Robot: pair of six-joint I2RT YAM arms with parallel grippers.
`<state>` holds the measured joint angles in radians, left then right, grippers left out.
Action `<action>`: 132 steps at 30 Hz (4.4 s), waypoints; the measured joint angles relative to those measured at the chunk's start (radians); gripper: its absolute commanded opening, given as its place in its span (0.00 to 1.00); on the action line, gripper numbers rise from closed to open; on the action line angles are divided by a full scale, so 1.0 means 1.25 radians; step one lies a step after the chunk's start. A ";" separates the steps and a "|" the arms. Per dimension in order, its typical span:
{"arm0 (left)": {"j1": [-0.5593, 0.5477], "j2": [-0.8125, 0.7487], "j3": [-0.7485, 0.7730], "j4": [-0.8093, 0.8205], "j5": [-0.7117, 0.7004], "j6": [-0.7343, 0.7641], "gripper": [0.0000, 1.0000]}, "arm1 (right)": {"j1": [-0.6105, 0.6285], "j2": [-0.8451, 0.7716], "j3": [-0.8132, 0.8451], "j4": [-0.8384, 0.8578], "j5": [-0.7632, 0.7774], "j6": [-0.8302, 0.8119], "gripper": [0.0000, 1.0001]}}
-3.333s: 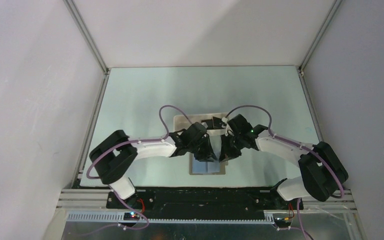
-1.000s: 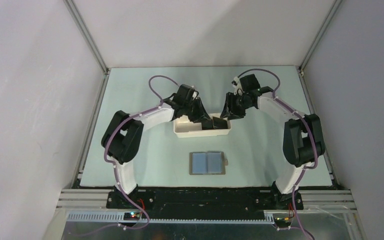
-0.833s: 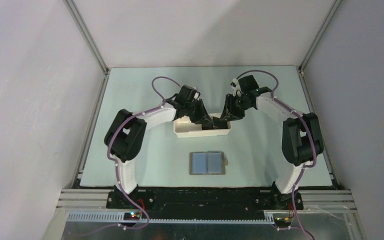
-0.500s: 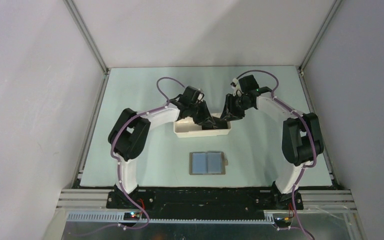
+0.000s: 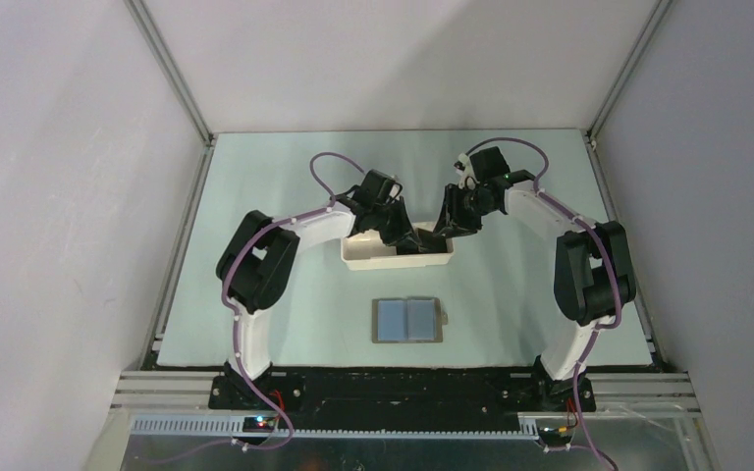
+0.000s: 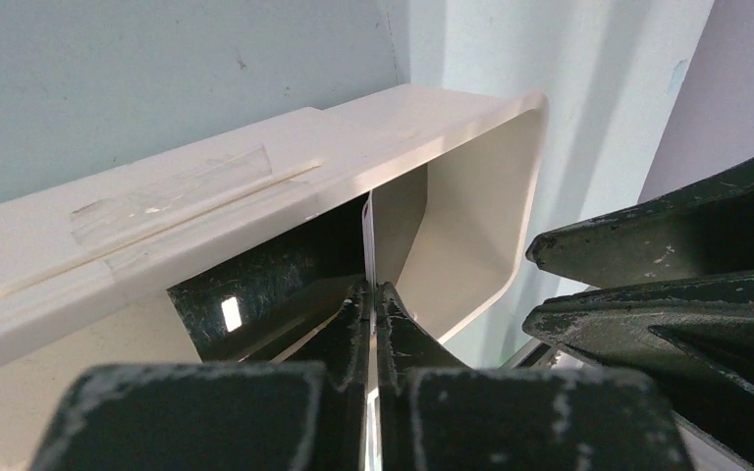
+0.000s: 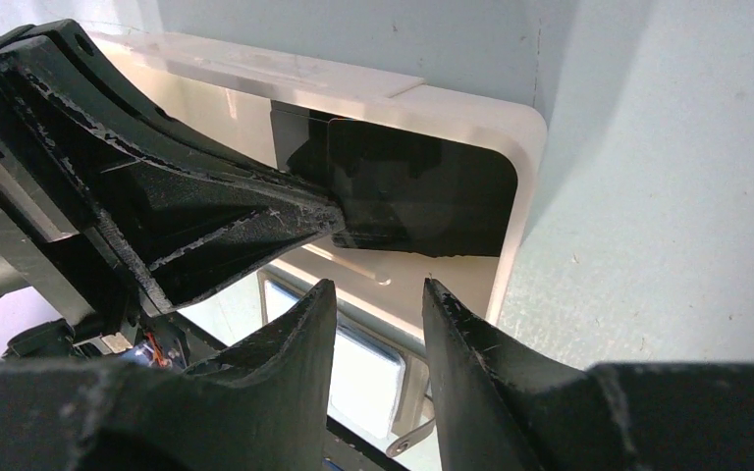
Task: Put the credit cards into the card holder
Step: Pick up the credit card from the storage box.
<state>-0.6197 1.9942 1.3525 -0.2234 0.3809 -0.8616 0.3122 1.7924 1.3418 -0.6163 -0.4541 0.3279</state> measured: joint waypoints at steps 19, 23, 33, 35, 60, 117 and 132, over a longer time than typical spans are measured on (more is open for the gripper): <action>0.000 -0.044 0.000 -0.037 -0.030 0.028 0.00 | 0.000 0.000 0.000 -0.009 -0.006 0.000 0.42; -0.001 -0.047 0.000 -0.049 -0.030 0.036 0.09 | -0.002 0.000 0.000 -0.009 -0.013 0.000 0.44; -0.004 -0.047 0.024 -0.063 -0.010 0.047 0.41 | -0.005 0.000 0.000 -0.009 -0.025 0.003 0.49; -0.003 -0.048 0.023 -0.063 -0.016 0.047 0.41 | -0.005 0.000 0.000 -0.007 -0.026 0.003 0.49; 0.023 -0.103 -0.066 -0.069 -0.090 0.056 0.26 | 0.143 0.183 0.208 -0.118 0.207 -0.063 0.42; 0.021 -0.052 -0.067 -0.075 -0.090 0.065 0.07 | 0.045 0.091 0.157 -0.165 0.194 -0.081 0.46; 0.000 -0.051 -0.004 -0.087 -0.063 0.064 0.24 | 0.004 0.071 0.115 -0.129 0.099 -0.074 0.23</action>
<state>-0.6197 1.9301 1.3472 -0.3317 0.3027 -0.7815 0.3172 1.8809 1.4857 -0.7773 -0.3302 0.2359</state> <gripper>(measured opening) 0.192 0.276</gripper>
